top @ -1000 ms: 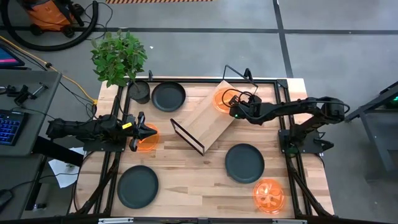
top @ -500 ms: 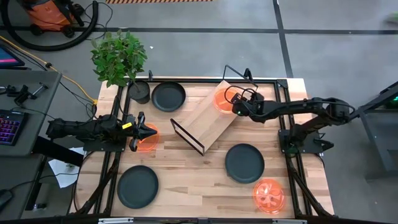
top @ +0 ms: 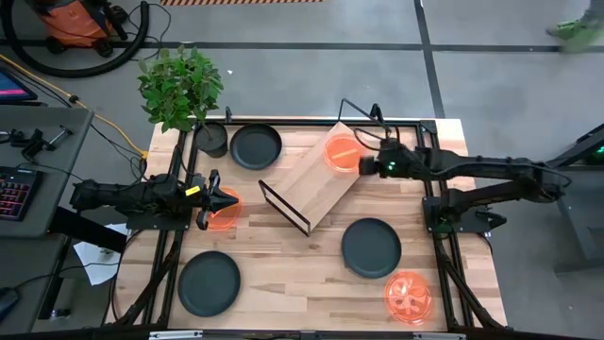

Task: Place and stack plates onto a shelf
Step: Put the right black plate on the shelf

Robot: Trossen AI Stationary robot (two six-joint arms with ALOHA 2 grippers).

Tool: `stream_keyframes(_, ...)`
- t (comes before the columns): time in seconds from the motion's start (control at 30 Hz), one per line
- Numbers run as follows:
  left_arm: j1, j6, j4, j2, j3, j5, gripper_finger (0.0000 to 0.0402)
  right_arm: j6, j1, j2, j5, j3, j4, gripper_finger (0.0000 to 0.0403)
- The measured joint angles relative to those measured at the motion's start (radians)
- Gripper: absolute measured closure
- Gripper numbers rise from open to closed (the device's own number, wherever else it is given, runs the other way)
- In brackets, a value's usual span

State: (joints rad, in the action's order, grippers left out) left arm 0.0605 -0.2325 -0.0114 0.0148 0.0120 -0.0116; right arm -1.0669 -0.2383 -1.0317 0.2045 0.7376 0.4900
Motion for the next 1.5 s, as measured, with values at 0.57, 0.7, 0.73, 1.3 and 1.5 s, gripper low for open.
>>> stream_keyframes(0.57, -0.001, -0.031, -0.037, 0.0, 0.0, 0.0, 0.0401, 0.187, 0.326, 0.181, -0.13, 0.0, -0.001, 0.0235)
stream_keyframes(0.7, -0.001, -0.216, -0.194, 0.0, 0.0, -0.018, 0.0401, 0.211, 0.341, 0.174, -0.159, 0.0, -0.004, 0.0235)
stream_keyframes(0.73, -0.001, -0.268, -0.243, 0.0, 0.0, -0.04, 0.0401, 0.21, 0.341, 0.174, -0.171, 0.0, -0.003, 0.0235)
stream_keyframes(1.3, -0.001, -0.41, -0.32, 0.159, 0.178, -0.318, 0.0339, 0.054, 0.343, 0.137, -0.347, 0.0, 0.355, 0.0235)
stream_keyframes(1.5, -0.001, -0.347, -0.316, 0.302, 0.254, -0.283, 0.0269, 0.054, 0.381, 0.068, -0.323, 0.0, 0.505, 0.0235)
